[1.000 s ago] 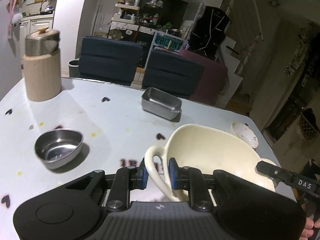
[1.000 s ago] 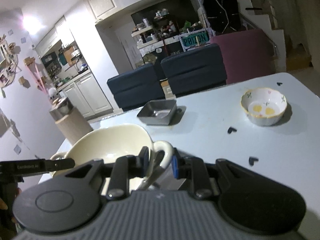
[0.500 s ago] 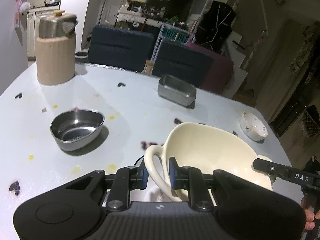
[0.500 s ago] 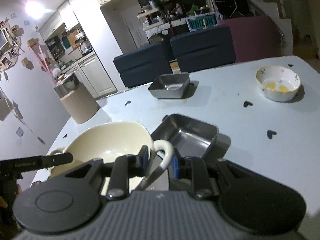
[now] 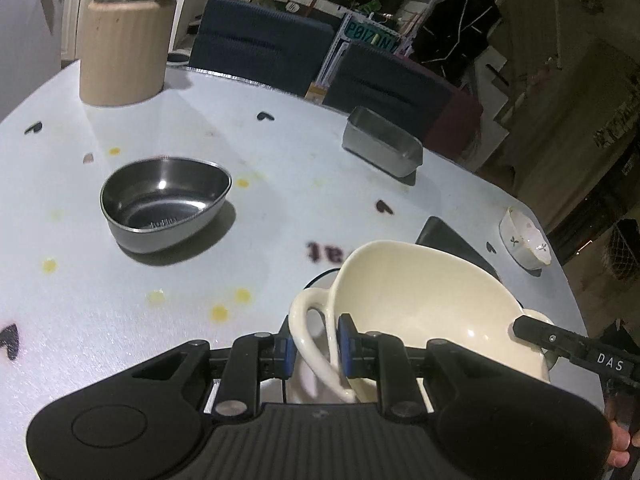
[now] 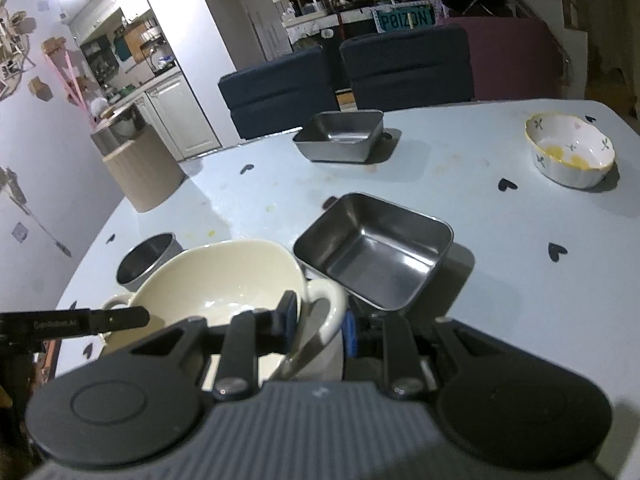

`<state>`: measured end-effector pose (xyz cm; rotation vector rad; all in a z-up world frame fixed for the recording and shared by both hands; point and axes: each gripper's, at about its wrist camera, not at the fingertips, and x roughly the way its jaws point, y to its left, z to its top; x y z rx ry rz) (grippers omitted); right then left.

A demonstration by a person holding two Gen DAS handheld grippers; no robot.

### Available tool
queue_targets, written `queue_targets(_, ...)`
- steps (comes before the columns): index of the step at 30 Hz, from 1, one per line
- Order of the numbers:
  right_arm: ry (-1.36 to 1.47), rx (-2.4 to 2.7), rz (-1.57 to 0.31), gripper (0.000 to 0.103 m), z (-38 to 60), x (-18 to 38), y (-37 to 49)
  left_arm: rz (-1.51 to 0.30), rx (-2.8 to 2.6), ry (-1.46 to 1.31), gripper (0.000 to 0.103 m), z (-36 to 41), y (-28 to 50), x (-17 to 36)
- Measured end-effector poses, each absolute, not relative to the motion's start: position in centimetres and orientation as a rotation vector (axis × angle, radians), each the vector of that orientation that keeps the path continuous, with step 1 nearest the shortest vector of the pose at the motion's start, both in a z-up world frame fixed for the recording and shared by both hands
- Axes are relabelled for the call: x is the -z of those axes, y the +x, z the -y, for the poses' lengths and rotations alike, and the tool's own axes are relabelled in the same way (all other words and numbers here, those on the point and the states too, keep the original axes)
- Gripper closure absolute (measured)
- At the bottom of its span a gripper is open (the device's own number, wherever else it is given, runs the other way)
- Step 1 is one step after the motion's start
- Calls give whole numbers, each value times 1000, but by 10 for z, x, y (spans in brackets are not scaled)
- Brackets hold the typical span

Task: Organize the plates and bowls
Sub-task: 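Carry the cream bowl with both tools toward the steel trays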

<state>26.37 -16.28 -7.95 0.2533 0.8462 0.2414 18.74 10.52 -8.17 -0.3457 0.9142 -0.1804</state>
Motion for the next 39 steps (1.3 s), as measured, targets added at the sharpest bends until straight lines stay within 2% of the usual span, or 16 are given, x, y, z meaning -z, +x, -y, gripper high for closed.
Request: queue_targets(39,191,-211,-948,75,143,92,286,-1029,123,-363,73,-107,210,116)
